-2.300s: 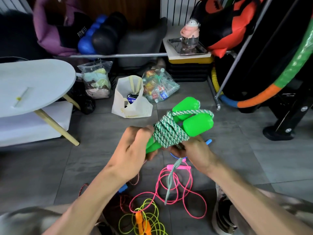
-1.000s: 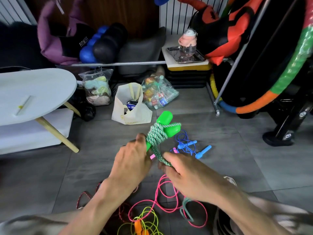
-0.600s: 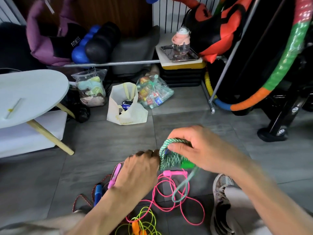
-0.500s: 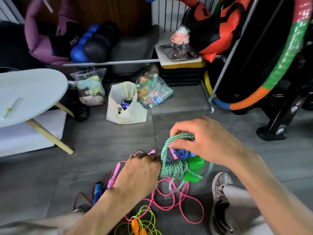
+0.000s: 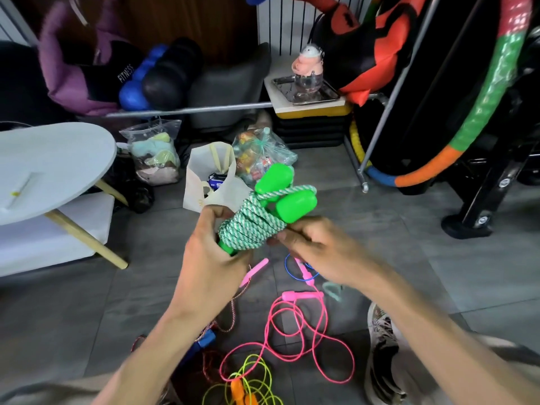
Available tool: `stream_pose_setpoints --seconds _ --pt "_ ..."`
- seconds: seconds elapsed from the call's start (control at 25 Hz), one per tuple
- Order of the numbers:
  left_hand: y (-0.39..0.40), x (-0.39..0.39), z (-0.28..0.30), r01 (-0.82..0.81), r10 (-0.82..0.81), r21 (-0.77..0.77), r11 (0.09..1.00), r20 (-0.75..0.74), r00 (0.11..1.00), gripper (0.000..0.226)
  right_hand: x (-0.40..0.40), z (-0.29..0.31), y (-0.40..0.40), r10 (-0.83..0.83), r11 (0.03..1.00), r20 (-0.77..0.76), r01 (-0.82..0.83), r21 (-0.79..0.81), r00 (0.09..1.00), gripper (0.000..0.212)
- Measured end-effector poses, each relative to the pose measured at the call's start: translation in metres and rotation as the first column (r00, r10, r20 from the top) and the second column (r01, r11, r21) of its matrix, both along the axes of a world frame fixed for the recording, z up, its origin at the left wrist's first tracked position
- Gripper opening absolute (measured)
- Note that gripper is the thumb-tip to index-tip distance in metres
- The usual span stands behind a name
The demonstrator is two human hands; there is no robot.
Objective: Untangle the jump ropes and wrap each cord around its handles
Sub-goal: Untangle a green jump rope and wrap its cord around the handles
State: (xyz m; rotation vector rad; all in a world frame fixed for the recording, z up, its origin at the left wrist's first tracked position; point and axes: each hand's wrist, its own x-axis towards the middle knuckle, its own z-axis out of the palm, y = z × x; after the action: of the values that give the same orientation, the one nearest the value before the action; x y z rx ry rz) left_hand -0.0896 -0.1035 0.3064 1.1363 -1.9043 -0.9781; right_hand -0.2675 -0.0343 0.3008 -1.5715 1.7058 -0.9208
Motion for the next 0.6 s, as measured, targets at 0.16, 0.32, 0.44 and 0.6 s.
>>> stream_pose_setpoints --seconds 0.16,0.32,0.44,0.6 --pt "-0.004 -0.004 -0.015 -0.091 0.127 -0.147 0.985 0.254 0.959 0.037 0.032 0.0 0.007 -0.057 0.994 -0.011 0.058 0.093 0.998 0.025" --pt "0.006 -0.017 -0.023 0.088 0.217 -0.509 0.856 0.509 0.833 0.055 0.043 0.013 0.007 -0.456 0.887 0.602 0.281 0.367 0.655 0.034" --pt "0.018 -0.028 -0.028 0.183 0.128 -0.535 0.825 0.492 0.861 0.065 0.04 0.014 0.005 -0.46 0.882 0.577 0.421 0.212 0.675 0.051" --pt "0.009 -0.012 0.002 0.353 -0.363 0.117 0.928 0.081 0.928 0.064 0.031 0.027 0.007 -0.137 0.986 0.565 0.166 0.001 0.813 0.046"
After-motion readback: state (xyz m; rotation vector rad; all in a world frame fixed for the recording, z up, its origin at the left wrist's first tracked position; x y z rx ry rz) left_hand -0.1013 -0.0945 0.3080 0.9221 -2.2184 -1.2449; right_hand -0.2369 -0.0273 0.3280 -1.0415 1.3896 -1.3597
